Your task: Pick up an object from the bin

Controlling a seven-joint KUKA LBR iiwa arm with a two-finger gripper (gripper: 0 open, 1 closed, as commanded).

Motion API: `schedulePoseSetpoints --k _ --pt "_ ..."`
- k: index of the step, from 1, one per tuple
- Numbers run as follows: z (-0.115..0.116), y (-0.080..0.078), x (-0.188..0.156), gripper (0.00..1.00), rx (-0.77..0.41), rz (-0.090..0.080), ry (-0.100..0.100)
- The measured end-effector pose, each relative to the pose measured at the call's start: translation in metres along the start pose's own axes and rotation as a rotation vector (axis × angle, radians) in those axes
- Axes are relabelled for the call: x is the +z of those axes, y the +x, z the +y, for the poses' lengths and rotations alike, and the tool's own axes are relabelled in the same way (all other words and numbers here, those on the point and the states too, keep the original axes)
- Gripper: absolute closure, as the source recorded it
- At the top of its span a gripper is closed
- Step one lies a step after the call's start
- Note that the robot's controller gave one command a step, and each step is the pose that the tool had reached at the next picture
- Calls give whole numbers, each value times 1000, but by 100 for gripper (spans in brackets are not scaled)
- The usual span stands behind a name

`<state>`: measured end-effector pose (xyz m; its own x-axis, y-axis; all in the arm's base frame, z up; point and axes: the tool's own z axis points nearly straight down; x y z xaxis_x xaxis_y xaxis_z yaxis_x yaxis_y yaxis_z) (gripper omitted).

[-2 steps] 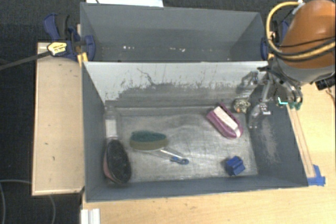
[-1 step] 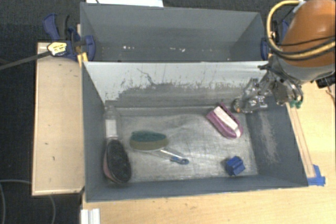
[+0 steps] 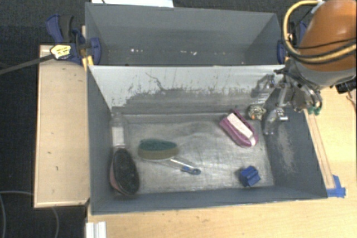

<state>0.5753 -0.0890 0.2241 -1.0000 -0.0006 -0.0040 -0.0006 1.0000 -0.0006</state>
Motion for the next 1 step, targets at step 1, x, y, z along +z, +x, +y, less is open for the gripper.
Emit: schedulePoseSetpoints --k 1 --pt "24 41 -82 0 -116 -7 0"
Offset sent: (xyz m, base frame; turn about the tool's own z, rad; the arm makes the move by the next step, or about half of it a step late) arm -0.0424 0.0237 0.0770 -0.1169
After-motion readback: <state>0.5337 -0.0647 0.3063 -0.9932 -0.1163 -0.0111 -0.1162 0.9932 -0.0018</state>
